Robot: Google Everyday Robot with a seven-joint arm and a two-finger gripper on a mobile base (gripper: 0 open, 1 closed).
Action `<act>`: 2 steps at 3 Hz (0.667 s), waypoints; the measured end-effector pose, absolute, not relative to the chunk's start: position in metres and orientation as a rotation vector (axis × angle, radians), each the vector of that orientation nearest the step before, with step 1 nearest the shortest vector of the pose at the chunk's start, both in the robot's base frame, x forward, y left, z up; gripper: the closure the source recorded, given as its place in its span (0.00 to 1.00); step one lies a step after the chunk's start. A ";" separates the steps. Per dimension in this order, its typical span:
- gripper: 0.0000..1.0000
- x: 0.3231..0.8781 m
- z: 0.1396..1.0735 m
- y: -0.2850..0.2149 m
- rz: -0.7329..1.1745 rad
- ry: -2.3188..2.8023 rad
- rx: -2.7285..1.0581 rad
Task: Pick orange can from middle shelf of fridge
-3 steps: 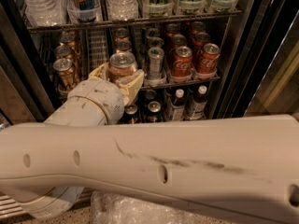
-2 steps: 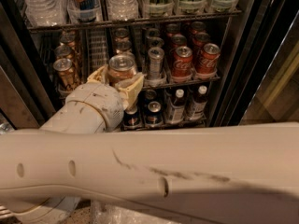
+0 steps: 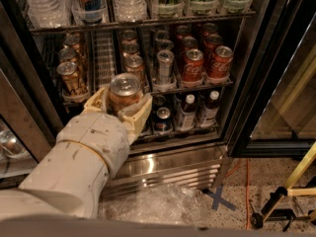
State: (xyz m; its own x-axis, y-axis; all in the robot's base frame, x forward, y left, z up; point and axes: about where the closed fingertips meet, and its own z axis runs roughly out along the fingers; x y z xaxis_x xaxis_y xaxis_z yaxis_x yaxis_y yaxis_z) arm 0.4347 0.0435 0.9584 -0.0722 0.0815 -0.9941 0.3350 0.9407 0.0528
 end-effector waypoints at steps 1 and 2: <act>1.00 0.434 0.957 0.044 -0.215 1.639 0.323; 1.00 0.434 0.957 0.044 -0.215 1.639 0.322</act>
Offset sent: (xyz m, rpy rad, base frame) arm -0.1097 -0.0135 0.0135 -0.0184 0.0258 -0.0027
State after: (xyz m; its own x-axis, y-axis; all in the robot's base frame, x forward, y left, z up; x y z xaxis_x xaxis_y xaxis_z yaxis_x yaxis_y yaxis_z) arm 0.4337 0.0441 0.9568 -0.0727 0.0800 -0.9941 0.3341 0.9411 0.0513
